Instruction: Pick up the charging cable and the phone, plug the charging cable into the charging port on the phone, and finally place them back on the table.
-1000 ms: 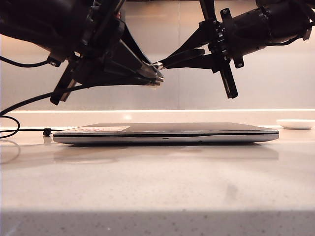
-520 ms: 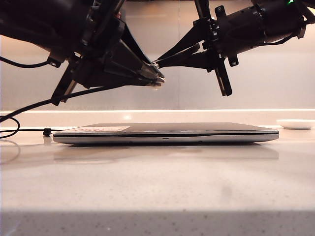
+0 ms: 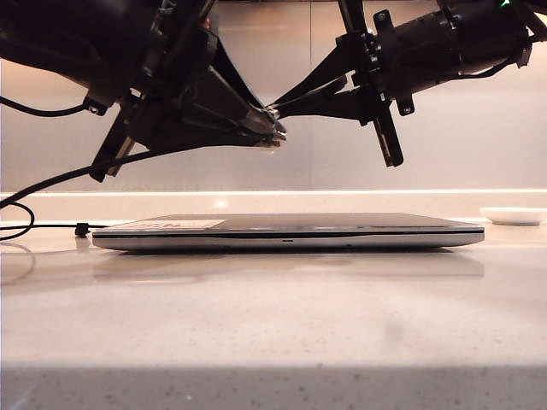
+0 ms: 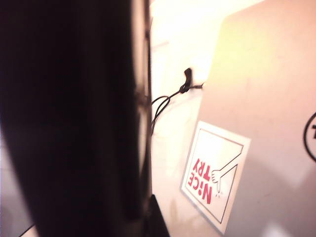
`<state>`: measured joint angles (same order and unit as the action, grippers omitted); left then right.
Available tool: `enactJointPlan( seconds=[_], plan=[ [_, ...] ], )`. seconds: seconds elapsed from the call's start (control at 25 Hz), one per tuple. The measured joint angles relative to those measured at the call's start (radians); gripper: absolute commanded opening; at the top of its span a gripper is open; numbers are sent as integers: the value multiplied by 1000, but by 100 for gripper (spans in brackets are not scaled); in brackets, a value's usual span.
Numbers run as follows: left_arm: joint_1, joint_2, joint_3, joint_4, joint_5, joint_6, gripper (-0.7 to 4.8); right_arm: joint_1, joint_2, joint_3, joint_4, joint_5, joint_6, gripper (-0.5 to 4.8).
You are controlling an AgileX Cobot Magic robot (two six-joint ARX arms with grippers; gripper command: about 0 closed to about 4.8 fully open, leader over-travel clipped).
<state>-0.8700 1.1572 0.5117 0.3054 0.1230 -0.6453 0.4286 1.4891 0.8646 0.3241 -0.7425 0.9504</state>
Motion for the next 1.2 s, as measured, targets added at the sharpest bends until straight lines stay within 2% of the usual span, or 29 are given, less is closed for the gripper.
enactJointPlan(
  seconds=[0.12, 0.56, 0.68, 0.96, 1.0, 1.04, 1.2],
  plan=[
    [0, 0, 0, -4, 1, 0, -6, 0, 0, 0, -2, -36, -10, -6],
    [-1, 0, 0, -11, 8, 0, -4, -1, 0, 2, -27, -59, -16, -6],
    [-2, 0, 0, -11, 8, 1, 62, -1, 0, 2, -26, -53, -17, -6],
    [0, 0, 2, 13, -5, 9, 64, -1, 0, 0, -39, -73, -17, -6],
    [0, 0, 2, 13, -6, 23, 72, -10, 0, 0, -39, -72, -17, -6],
    [0, -1, 2, 12, -6, 28, 102, -13, 0, 0, -39, -71, -17, -6],
    [0, -15, 2, 12, -6, 42, 118, -40, 0, 0, -40, -61, -17, -6]
  ],
)
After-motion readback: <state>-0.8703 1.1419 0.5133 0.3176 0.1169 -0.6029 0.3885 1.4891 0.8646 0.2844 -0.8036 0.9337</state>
